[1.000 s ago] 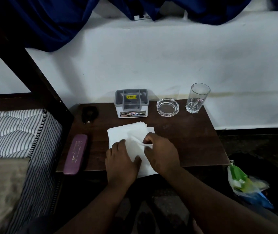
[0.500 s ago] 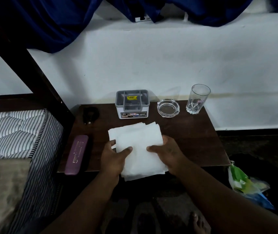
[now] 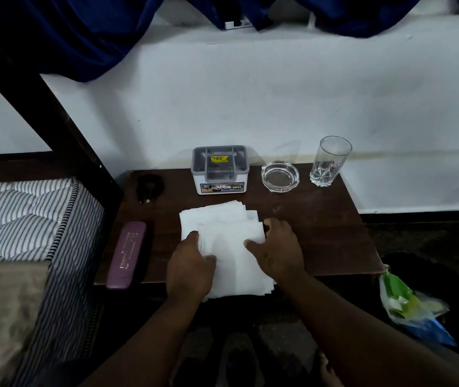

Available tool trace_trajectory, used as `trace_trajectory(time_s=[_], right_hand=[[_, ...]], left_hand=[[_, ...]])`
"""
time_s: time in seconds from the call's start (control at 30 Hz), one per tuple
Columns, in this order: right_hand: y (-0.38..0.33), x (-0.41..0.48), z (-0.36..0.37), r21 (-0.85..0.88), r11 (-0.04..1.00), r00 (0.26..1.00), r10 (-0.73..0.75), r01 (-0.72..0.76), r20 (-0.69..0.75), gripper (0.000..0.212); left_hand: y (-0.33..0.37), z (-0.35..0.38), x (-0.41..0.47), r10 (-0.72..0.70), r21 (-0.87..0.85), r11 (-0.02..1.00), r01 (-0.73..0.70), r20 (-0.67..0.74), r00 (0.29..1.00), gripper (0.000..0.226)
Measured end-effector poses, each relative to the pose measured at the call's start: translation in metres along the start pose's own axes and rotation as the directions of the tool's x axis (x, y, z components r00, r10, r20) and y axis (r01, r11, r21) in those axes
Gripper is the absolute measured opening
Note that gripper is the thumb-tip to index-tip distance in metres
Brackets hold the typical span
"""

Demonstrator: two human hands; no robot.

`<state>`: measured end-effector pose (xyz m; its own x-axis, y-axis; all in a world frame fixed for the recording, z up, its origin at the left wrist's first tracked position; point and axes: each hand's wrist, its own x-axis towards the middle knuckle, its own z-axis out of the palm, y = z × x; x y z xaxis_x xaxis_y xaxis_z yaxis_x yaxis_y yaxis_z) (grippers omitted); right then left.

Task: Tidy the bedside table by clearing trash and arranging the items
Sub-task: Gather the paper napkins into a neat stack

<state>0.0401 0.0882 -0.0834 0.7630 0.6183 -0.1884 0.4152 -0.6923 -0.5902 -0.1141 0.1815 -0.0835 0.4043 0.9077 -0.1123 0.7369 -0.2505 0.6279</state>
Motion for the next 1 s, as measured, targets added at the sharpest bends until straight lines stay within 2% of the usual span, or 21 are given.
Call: trace_trajectory(time_s=[0.23,0.4,0.5,0.6,0.77,1.0], right_hand=[[-0.003,0.008,0.0,-0.049,0.998,0.999,-0.042,0.042,0.006,0.058],[-0.002,0.014,0.002,0.0,0.999,0.999,-0.042,0.042,-0.002,0.044],[0.0,0.016,0.004,-0.025,0.997,0.998,-0.067,0.066,-0.013,0.056],[0.002,0.02,0.006,-0.131,0.988,0.997,-0.079,0.081,0.025,0.067],[0.004,0.026,0.004,-0.163,0.982,0.994,-0.081,0.091,0.068,0.07],[0.0,0.024,0.003,-0.038,0.984,0.985,-0.173,0.174,0.022,0.034]], left_hand=[[-0.001,-0.001,0.001,0.013,0.008,1.0,-0.013,0.009,1.0,0.031],[-0.001,-0.002,0.002,0.027,0.009,1.0,-0.027,0.007,1.0,0.034],[-0.001,-0.002,0.002,0.033,0.017,0.999,-0.033,0.003,0.999,0.031],[0.0,-0.003,0.003,0.034,0.022,0.999,-0.035,0.004,0.999,0.031],[-0.001,-0.002,0.003,0.023,0.02,1.0,-0.024,0.018,1.0,0.035],[-0.001,-0.002,0.004,0.016,0.03,0.999,-0.017,0.025,1.0,0.044]])
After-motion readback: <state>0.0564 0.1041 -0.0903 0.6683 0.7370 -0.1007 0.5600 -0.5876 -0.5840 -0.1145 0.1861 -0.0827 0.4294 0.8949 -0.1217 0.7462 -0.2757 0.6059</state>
